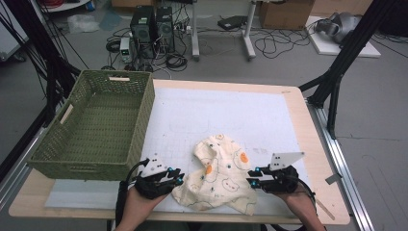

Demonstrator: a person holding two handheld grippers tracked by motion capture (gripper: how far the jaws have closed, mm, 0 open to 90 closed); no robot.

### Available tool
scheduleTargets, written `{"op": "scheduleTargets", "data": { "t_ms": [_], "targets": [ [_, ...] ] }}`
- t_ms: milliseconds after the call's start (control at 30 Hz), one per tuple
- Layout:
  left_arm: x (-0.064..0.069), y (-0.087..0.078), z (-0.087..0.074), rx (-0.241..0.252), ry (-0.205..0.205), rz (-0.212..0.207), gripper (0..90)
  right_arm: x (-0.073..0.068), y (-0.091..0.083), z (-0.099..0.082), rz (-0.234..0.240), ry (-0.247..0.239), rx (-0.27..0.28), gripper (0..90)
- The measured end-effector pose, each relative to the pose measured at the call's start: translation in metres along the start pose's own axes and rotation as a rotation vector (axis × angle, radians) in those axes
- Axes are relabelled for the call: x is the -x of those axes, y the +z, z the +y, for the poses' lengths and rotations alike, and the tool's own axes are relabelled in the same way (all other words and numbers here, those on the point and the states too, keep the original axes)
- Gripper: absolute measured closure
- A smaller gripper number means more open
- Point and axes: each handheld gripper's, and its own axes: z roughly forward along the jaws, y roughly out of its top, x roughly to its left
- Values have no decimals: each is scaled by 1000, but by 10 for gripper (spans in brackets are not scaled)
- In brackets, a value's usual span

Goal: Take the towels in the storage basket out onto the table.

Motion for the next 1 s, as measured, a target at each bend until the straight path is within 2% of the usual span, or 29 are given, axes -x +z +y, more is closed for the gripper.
{"op": "scheduleTargets", "data": {
  "t_ms": [67, 200, 300, 400, 433, 500, 567, 633, 667, 700, 767, 867, 1000],
  "targets": [
    [-2, 11, 3, -10, -2, -16, 727, 8, 5, 4, -10, -1, -6, 657],
    [-4, 35, 9, -48, 19, -31, 714, 24, 16, 11, -44, 0, -15, 611],
    [-6, 49, 13, -82, 12, -41, 708, 34, 23, 16, -64, 10, -20, 610],
    [-9, 67, 15, -161, 1, -40, 665, 45, 30, 19, -83, 29, -27, 616],
    [-10, 67, 15, -143, 5, -39, 662, 48, 32, 20, -89, 28, -36, 622],
    [-9, 69, 15, -148, 29, -26, 678, 53, 35, 20, -98, 37, -44, 635],
    [-9, 69, 15, -147, 23, -26, 718, 58, 38, 20, -115, 46, -47, 653],
    [-9, 69, 15, -147, 23, -47, 813, 61, 41, 17, -115, 74, -56, 703],
    [-7, 70, 15, -146, 31, -52, 844, 62, 43, 17, -118, 74, -70, 734],
    [-6, 70, 15, -147, 37, -48, 866, 63, 45, 16, -119, 73, -89, 765],
    [-8, 70, 15, -146, 16, -52, 878, 61, 47, 16, -121, 68, -96, 838],
    [-7, 66, 15, -131, 17, -18, 884, 60, 47, 17, -123, 51, -106, 879],
    [-10, 52, 13, -105, 19, 27, 885, 62, 40, 16, -130, 66, -85, 884]
  ]
}}
